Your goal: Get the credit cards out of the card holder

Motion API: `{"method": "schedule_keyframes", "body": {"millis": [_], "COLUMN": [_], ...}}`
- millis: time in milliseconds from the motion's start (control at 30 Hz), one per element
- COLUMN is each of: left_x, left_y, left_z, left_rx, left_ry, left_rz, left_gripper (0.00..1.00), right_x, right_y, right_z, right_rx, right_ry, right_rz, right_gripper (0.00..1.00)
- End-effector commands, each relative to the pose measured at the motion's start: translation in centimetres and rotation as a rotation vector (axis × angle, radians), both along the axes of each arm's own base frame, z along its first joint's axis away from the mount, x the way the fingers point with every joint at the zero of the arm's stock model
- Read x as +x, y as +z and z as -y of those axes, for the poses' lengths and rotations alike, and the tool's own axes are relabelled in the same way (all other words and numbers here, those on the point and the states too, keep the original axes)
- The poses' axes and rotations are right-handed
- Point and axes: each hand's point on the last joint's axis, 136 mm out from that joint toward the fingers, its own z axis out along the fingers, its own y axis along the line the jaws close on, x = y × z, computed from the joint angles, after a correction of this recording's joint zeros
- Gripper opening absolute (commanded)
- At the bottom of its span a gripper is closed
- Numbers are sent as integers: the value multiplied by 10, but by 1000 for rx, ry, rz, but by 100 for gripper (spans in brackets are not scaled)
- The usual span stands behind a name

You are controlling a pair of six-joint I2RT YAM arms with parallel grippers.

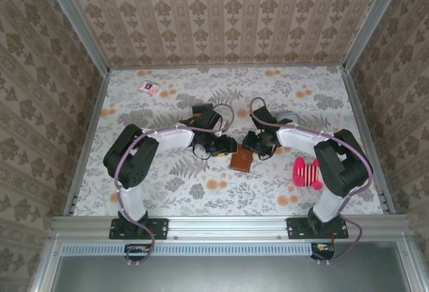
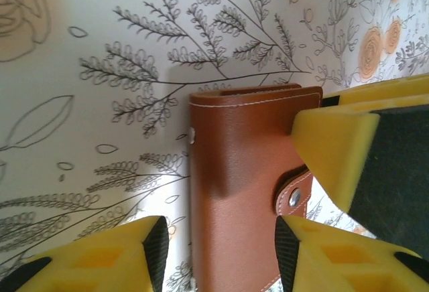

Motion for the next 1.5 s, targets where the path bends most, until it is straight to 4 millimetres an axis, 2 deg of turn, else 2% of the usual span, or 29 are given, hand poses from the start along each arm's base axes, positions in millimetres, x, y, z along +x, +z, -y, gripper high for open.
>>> {"method": "schedule_keyframes", "body": {"millis": [0,100,233,500,767,933,1067,1233,1333,1467], "left_x": [-7,-9,-12,-16,-16,-14,-16,-16,-13,-8], "left_y": [-6,-10,-15,-21,-3,11,21,34,34,34], "left_z": [4,4,3,9,28,32,30,28,23,13], "left_rx": [-19,-17,-16,-44,-208,-288,-310,-322,-295,-253], "left_ry": [12,20,20,12,-10,-21,-44,-63,-51,-32], "left_rz": [-51,-67,-85,-130,-162,-150,-121,-77,-56,-28], "left_gripper": [47,46,45,42,41,34,31,18,11,8], "right_x": [-9,-23,-38,-41,-43,-43,-40,-35,-30,-23], "right_y": [16,10,1,-9,-21,-25,-22,-11,0,22], "right_z": [6,10,5,-9,-8,-6,-5,-6,-1,12], "right_rx": [-2,3,51,130,125,121,129,152,155,97], "right_ry": [9,3,8,19,13,7,5,6,-1,7], "right_rz": [10,-33,-76,-113,-132,-137,-119,-84,-48,21], "right_gripper": [43,44,44,40,38,38,38,41,44,52]}}
